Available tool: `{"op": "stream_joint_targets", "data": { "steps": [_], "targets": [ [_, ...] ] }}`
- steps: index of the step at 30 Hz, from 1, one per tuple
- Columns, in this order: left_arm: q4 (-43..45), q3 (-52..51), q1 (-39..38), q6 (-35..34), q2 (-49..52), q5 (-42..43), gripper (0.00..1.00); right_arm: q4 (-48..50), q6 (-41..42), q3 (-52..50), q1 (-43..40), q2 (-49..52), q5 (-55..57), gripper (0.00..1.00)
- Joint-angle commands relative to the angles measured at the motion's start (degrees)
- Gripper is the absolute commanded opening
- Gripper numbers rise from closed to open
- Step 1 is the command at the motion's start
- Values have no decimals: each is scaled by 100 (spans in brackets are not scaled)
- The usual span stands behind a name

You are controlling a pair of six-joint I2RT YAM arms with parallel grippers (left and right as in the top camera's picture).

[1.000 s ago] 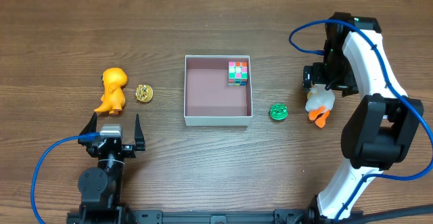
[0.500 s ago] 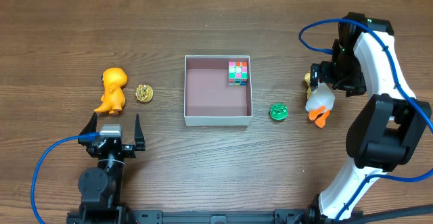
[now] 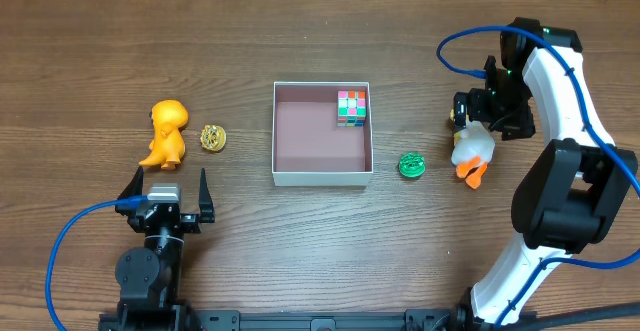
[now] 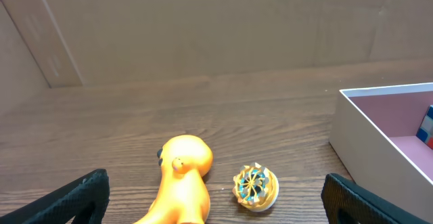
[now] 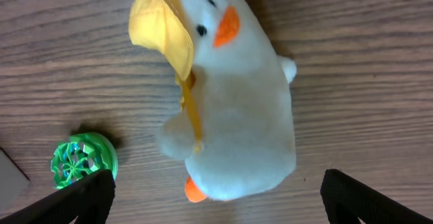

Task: Pack container
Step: 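Lower the right gripper onto the plush duck and close on it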

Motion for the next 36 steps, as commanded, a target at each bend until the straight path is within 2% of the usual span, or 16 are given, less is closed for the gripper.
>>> {"op": "stream_joint_targets", "data": {
  "steps": [1, 25, 32, 36],
  "targets": [
    [13, -17, 35, -35, -15, 87, 100, 39, -81, -26, 4, -146, -48, 100],
    [13, -17, 35, -35, -15, 87, 100, 640, -339, -619, -2, -129, -48, 100],
    [13, -17, 35, -35, -15, 87, 100, 1106, -337, -1303, -2, -129, 15, 100],
    [15, -17, 35, -35, -17, 87, 100, 1113, -337, -1349, -2, -131, 13, 100]
  ]
}}
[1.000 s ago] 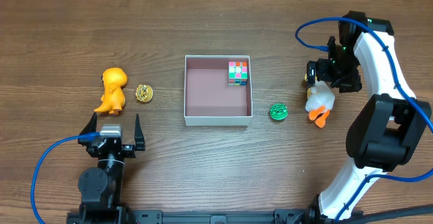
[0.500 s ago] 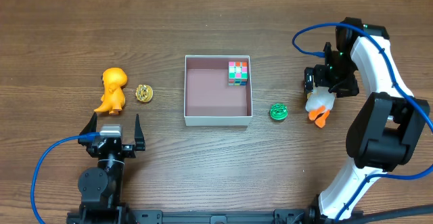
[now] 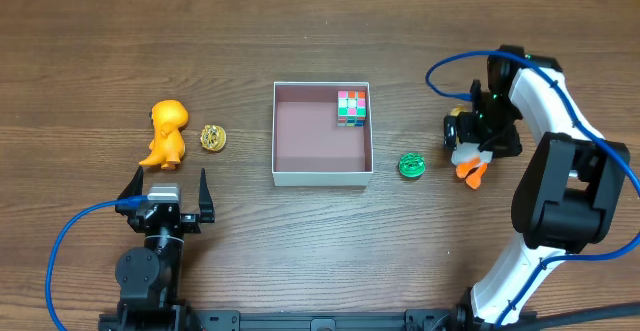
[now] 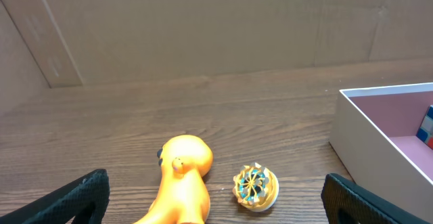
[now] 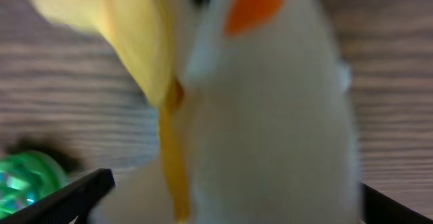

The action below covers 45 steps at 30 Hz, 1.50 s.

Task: Pack container
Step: 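Lower the right gripper onto the plush duck and close on it, then lift the duck and carry it with the right gripper over the box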

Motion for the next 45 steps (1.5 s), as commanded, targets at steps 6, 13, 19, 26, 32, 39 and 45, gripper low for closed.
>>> {"op": "stream_joint_targets", "data": {
  "steps": [6, 13, 19, 26, 32, 39, 45],
  "targets": [
    [15, -17, 35, -35, -15, 85, 100, 131, -37, -28, 0, -131, 20, 100],
    [13, -17, 35, -35, -15, 85, 100, 201, 7, -28, 0, -131, 7, 100],
    [13, -17, 35, -35, -17, 85, 100, 280, 247, -28, 0, -131, 17, 100],
    [13, -17, 35, -35, -15, 85, 100, 306, 286, -28, 0, -131, 26, 97],
    [15, -17, 35, -35, -15, 85, 100, 323, 289, -28, 0, -131, 26, 84],
    [13, -17, 35, -35, -15, 85, 100, 328, 378, -28, 0, -131, 24, 75],
    [15, -17, 35, -35, -15, 85, 100, 302, 420, -26, 0, -131, 24, 52]
  ]
}}
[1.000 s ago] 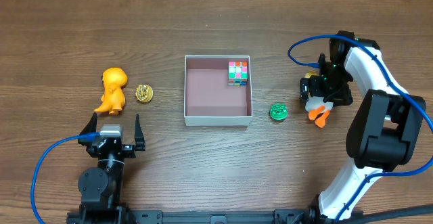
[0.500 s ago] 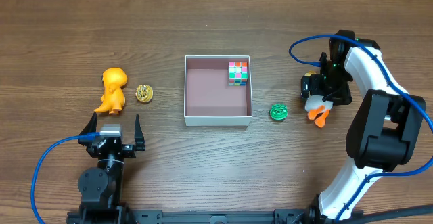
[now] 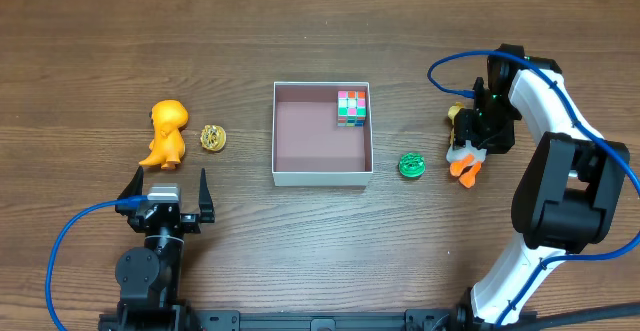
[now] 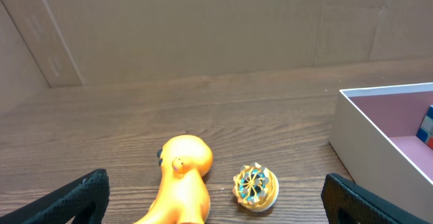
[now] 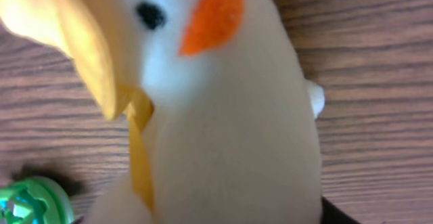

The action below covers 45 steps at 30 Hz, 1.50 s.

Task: Pack container
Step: 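Lift the duck and carry it with the right gripper over the box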

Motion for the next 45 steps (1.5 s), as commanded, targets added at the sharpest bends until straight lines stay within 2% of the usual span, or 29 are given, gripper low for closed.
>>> {"op": "stream_joint_targets", "data": {
  "steps": [1, 4, 5, 14, 19, 23, 29, 35, 45],
  "targets": [
    [11, -17, 35, -35, -15, 87, 100, -17, 120, 7, 0, -131, 11, 50],
    [13, -17, 35, -35, -15, 87, 100, -173, 302, 170, 0, -131, -9, 35],
    [11, -17, 35, -35, -15, 87, 100, -223, 319, 254, 0, -131, -13, 33],
    [13, -17, 35, -35, -15, 87, 100, -1108, 494, 1585, 2, -131, -92, 32],
    [11, -17, 35, -35, -15, 87, 100, -1742, 492, 2730, 2, -131, -1054, 31],
    [13, -17, 35, -35, -15, 87, 100, -2245, 662, 3381, 28, -131, -2009, 25],
    [11, -17, 35, -35, -15, 87, 100, -2647, 789, 3582, 179, -133, -2844, 24],
    [13, -17, 35, -35, -15, 87, 100, -2868, 791, 3582, 448, -133, -2903, 24],
    [11, -17, 35, -35, -15, 87, 100, -2747, 1110, 3576, 1641, -133, -2900, 24]
  ]
}}
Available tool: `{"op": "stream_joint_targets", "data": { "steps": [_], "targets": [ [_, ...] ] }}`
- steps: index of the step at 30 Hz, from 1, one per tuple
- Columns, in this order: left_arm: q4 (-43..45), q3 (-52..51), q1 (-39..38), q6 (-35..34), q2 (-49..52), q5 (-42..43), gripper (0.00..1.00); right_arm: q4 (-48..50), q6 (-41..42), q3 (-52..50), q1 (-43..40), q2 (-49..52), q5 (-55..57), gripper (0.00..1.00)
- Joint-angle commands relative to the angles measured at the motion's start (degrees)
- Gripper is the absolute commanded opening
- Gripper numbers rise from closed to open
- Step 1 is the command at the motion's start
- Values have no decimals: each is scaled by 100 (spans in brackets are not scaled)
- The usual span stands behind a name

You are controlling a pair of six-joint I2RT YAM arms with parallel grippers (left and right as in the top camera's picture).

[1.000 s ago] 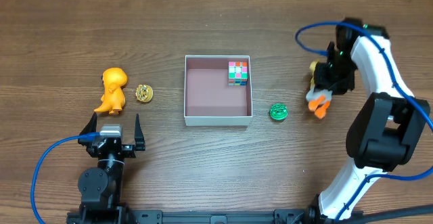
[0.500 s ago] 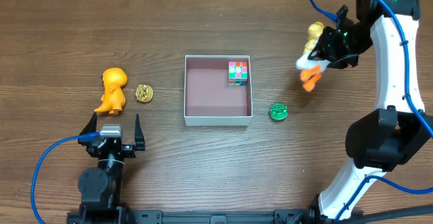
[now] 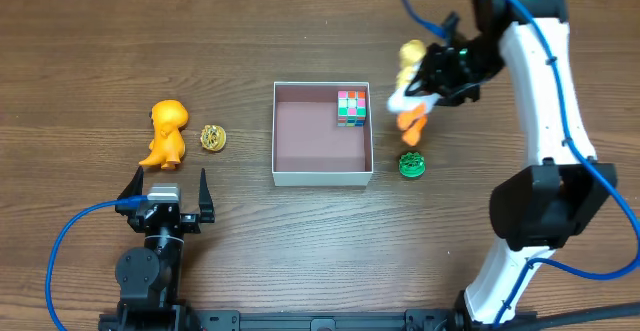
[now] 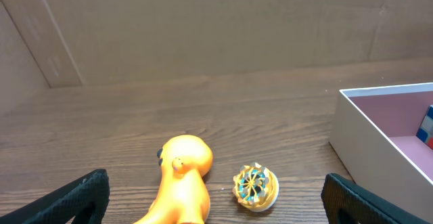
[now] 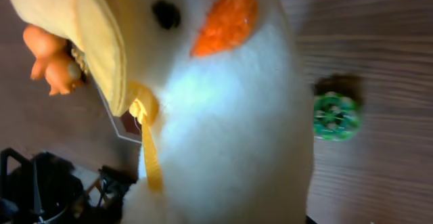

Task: Pack container
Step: 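Lift the duck and carry it with the right gripper over the box, then lower the duck into the box beside the cube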

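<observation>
A white box with a pink floor sits mid-table, a colour cube in its back right corner. My right gripper is shut on a white plush duck with a yellow hat and orange feet, held in the air just right of the box's back right corner. The duck fills the right wrist view and hides the fingers. My left gripper rests open at the front left, with the orange dinosaur and a gold spinner ahead of it.
A green spinner lies on the table right of the box's front right corner, below the held duck. The dinosaur and gold spinner lie left of the box. A brown wall stands behind the table.
My right gripper, which held the duck low at the right of the green spinner, now holds it higher, farther left and farther back, beside the box's back right corner. The left arm has not moved.
First my right gripper hovered open over the duck lying at the right of the table. Then it stood low around the duck. Then it was shut on it beside the green spinner. Now the duck hangs in the air near the box.
</observation>
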Motion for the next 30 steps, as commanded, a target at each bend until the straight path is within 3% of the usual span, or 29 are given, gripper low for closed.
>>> {"op": "stream_joint_targets", "data": {
  "steps": [1, 15, 30],
  "targets": [
    [15, -17, 35, -35, -15, 85, 100, 118, 190, 146, 540, -133, -138, 24],
    [13, -17, 35, -35, -15, 85, 100, 813, 713, -212, 1563, -131, 236, 24],
    [15, -17, 35, -35, -15, 85, 100, 1650, 1220, -1298, 1659, -131, 275, 24]
  ]
}}
